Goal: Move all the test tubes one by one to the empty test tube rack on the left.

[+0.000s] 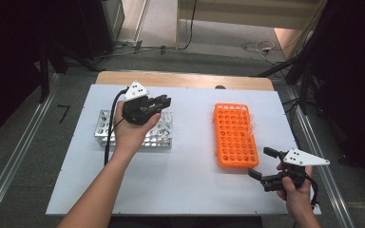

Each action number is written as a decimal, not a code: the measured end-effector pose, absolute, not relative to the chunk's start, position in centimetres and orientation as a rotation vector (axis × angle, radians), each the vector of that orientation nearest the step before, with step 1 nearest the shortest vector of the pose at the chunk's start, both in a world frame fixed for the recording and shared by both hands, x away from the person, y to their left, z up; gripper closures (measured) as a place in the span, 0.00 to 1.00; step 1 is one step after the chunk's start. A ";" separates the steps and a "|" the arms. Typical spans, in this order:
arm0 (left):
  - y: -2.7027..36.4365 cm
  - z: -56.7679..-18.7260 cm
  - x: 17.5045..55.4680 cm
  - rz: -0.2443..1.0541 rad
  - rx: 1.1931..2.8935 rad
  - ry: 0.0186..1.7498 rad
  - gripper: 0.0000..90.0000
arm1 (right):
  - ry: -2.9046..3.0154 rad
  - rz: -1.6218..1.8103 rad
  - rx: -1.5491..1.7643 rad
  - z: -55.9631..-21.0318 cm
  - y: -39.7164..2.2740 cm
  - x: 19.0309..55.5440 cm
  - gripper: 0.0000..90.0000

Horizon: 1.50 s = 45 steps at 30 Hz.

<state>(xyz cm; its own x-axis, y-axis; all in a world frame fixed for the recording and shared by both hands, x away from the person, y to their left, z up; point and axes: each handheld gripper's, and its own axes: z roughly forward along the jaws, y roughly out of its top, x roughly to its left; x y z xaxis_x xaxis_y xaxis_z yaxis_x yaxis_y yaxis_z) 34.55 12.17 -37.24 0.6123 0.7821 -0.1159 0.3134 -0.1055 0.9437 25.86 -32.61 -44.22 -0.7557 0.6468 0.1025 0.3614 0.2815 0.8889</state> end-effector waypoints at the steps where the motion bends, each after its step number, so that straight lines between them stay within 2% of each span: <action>1: 12.3 -37.3 34.8 0.505 1.681 0.919 0.84 | 2.274 1.461 0.924 -44.2 -32.6 25.9 0.00; 18: 12.3 -39.4 38.2 0.527 1.669 1.004 0.84 | 2.259 1.453 0.939 -44.3 -32.9 25.9 0.00; 45: 11.1 -41.7 38.2 0.569 1.759 1.039 0.84 | 2.249 1.457 0.930 -44.3 -32.9 26.0 0.00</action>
<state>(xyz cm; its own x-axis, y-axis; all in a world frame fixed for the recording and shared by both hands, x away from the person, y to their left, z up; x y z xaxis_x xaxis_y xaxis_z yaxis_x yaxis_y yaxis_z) 38.21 11.10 -41.69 0.5248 0.8475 -0.0791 0.3903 -0.1570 0.9072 25.96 -32.90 -44.32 -0.7437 0.6624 0.0906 0.3536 0.2747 0.8942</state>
